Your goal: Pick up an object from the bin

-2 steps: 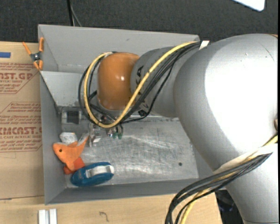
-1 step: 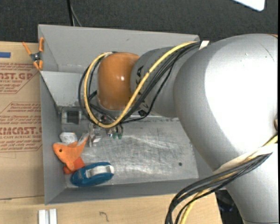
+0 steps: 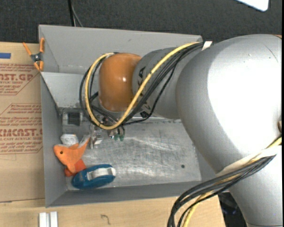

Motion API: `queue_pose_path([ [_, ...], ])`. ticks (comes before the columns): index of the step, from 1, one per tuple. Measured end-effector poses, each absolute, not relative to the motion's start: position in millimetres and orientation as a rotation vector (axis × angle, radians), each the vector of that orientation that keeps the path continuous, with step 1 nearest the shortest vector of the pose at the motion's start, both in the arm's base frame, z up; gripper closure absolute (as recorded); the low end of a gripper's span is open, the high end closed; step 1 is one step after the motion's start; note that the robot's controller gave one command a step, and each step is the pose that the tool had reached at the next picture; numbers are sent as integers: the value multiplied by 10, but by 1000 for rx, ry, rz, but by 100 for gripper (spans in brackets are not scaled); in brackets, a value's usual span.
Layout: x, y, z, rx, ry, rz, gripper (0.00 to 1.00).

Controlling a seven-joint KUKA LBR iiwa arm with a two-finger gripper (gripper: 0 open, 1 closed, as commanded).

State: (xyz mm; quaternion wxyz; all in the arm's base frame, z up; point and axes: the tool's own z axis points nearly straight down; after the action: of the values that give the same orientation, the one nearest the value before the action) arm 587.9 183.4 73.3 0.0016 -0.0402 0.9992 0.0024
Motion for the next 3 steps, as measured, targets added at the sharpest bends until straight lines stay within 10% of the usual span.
queue_pose_path([
  [1, 5879, 1834, 733, -126, 3136, 7, 100],
  [2, 5874, 1825, 711, -125, 3135, 6, 0],
  [3, 5876, 1830, 731, -126, 3138, 6, 100],
])
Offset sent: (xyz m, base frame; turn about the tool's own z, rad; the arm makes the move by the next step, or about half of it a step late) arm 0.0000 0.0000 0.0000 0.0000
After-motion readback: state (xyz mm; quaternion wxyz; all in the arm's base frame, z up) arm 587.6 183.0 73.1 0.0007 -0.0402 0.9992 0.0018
